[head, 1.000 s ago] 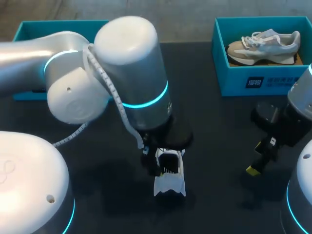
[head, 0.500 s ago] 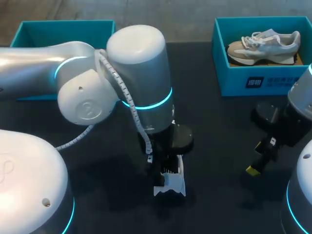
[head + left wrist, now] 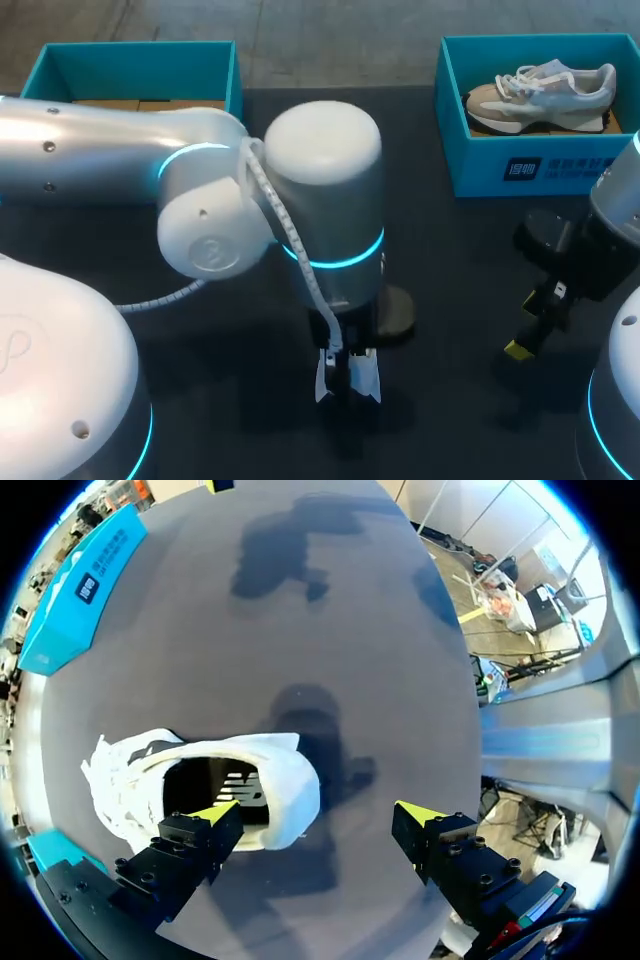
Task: Take the shoe out of the shoebox, open the shoe tongue, remove and reinsert the insole, then place the shoe into the shoebox
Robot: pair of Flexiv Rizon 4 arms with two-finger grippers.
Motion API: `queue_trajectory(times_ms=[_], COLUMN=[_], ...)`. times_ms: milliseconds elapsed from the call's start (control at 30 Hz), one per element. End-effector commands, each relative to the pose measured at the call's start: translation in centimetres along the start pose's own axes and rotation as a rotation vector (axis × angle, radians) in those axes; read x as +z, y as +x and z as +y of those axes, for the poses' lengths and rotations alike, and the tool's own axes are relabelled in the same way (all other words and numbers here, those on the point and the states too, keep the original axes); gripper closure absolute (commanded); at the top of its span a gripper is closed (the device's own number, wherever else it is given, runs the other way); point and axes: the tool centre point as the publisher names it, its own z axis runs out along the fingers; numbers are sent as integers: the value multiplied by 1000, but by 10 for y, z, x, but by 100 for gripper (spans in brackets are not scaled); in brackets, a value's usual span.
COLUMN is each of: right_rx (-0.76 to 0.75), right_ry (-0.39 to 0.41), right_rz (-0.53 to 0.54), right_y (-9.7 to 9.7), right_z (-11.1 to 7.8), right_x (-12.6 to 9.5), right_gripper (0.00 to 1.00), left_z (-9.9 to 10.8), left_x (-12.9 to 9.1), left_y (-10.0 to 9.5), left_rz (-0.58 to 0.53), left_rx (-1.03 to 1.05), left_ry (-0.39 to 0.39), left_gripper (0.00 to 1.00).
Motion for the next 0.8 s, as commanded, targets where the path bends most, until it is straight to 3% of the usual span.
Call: queue_trajectory(times_ms=[33, 800], right_rx=[-1, -1], right_ry=[-1, -1], right_rz=[-2, -2], right_y=[1, 1], right_z=[-1, -1], right_x=[1, 1], right_gripper=[0, 0], left_z=[-9, -9], left_x=[13, 55], left_y=[-1, -8], left_rz=[-1, -16], left_rx=[-9, -88], left_ry=[-11, -23], left_gripper=[0, 0])
